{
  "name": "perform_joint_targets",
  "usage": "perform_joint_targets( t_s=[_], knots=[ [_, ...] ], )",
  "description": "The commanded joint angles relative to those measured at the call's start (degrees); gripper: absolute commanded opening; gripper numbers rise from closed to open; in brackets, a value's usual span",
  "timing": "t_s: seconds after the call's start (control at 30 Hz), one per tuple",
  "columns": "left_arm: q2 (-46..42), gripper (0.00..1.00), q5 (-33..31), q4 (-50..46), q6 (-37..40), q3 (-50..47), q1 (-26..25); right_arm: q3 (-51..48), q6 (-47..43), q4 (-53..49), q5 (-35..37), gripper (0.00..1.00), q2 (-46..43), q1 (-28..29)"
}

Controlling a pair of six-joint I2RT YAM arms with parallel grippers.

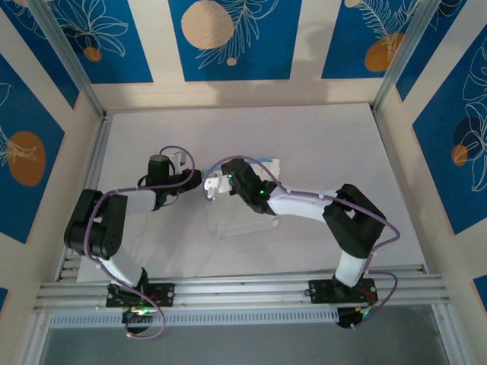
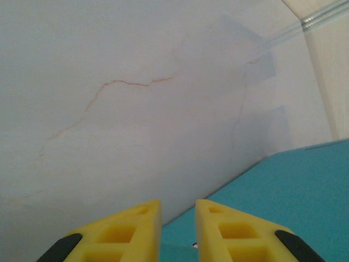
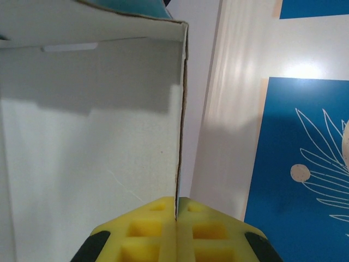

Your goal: Fold the paper box

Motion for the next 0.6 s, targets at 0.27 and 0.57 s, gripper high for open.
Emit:
perform_joint_targets(
  t_s=[0.27, 0.57],
  knots=[
    [-4.3, 0.37, 3.5, 6.5, 10.9, -2.5, -1.7, 5.8, 5.5, -8.6, -7.1, 0.00, 2.8, -3.2],
    [-9.0, 0.41, -4.7, 4.8, 12.7, -5.2, -3.8, 3.2, 4.5, -1.3, -6.4, 0.00, 2.8, -3.5]
  ],
)
